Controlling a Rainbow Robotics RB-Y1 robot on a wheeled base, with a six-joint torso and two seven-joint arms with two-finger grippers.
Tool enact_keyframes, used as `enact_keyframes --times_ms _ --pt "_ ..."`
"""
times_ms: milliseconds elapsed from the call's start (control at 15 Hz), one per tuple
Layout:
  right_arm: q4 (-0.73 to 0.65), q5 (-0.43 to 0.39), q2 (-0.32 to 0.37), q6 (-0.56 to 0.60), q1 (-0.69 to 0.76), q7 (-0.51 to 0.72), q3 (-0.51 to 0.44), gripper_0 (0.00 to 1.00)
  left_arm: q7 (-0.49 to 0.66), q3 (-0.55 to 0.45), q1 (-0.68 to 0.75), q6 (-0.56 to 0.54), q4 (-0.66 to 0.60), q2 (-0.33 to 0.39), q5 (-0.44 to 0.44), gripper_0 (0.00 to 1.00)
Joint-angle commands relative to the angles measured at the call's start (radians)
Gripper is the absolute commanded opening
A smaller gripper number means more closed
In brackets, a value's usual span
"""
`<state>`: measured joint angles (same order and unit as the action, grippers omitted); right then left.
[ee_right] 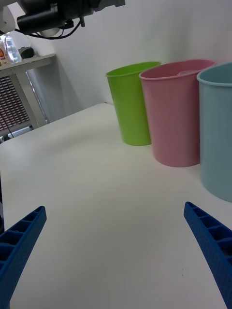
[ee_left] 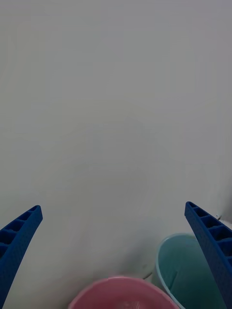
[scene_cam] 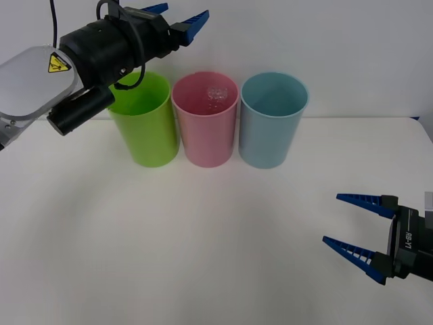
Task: Put cans in the blue bin and PET bottles in the pink bin and trash in the green bin.
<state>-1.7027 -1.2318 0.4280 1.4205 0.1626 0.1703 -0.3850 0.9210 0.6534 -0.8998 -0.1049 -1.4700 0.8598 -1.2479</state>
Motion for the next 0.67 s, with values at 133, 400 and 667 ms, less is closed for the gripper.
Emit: enact_keyframes --times_ms 133,400,667 --pt "0.0 0.0 0.0 0.0 0.0 0.0 0.0 0.98 -0.03 -0.018 0.096 -0.002 -0.164 0.146 0.116 1.0" --pt "0.0 0.0 0.0 0.0 0.0 0.0 0.0 0.98 -0.091 -0.244 0.302 -0.203 -0.263 0.194 0.125 1.0" --pt "0.0 0.0 0.0 0.0 0.0 0.0 0.0 0.98 -0.176 -0.442 0.535 -0.326 -0.372 0.246 0.176 1.0"
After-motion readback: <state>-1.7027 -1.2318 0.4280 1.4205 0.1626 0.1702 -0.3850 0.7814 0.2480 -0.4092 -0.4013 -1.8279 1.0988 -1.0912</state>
